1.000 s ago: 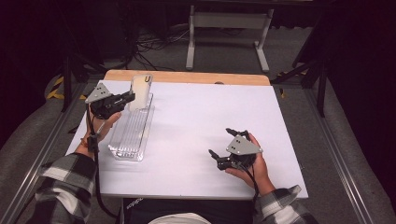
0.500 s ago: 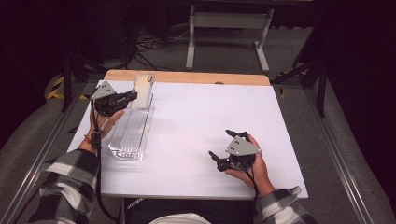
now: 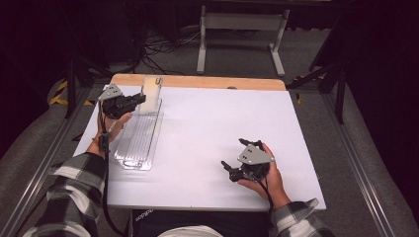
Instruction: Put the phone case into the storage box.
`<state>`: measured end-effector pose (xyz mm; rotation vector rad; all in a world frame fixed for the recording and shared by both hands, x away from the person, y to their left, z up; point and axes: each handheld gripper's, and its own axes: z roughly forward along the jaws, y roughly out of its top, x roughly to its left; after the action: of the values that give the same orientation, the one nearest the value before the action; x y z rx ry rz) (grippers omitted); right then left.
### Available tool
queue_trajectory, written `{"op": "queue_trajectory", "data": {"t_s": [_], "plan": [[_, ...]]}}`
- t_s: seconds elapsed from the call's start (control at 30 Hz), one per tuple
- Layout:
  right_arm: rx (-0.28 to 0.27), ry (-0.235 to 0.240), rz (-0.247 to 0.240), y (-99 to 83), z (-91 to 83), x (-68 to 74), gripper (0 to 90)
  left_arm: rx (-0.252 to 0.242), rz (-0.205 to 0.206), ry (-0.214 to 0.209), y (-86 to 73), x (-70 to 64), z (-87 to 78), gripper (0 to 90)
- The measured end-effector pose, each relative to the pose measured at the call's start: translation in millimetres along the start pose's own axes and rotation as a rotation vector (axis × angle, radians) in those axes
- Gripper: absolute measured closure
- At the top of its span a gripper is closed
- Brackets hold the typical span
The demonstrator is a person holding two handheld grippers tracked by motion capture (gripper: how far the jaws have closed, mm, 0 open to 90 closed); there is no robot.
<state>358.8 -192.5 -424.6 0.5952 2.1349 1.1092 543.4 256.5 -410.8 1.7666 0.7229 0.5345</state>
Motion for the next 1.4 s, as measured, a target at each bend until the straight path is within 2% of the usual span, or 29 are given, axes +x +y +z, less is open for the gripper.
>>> {"op": "queue_trajectory", "data": {"t_s": [0.2, 0.27, 0.57, 0.6, 0.73, 0.8, 1.0, 1.2, 1.4], "plan": [[0.002, -0.005, 0.000, -0.7, -0.8, 0.4, 9.6, 0.039, 0.010, -0.005, -4.0, 1.8, 9.1, 81.3], [0.006, -0.002, -0.001, -1.3, -0.4, 0.5, 9.6, 0.032, -0.009, -0.013, -4.4, 4.4, 9.7, 81.3], [0.016, 0.006, -0.007, -1.6, 1.5, 2.2, 9.6, 0.019, -0.031, -0.002, -7.0, 7.0, 10.0, 81.3], [0.018, 0.005, -0.008, -1.5, 1.7, 2.4, 9.7, 0.025, -0.032, -0.012, -7.2, 6.7, 10.0, 81.2], [0.020, 0.005, -0.011, -1.3, 1.8, 3.2, 9.6, 0.027, -0.024, 0.008, -7.4, 6.8, 10.2, 81.1], [0.018, 0.007, -0.015, -1.2, 1.8, 3.5, 9.6, 0.029, -0.022, 0.038, -8.4, 6.9, 10.9, 81.1], [0.020, 0.008, -0.017, -1.3, 2.4, 4.0, 9.7, 0.026, -0.028, 0.048, -10.4, 6.3, 10.9, 81.2], [0.019, 0.010, -0.020, -0.9, 2.6, 4.3, 9.7, 0.043, -0.001, 0.081, -12.9, 4.6, 11.9, 80.7], [0.021, 0.011, -0.023, -1.0, 2.8, 4.1, 9.7, 0.083, 0.041, 0.107, -14.8, 3.9, 15.8, 78.5]]}}
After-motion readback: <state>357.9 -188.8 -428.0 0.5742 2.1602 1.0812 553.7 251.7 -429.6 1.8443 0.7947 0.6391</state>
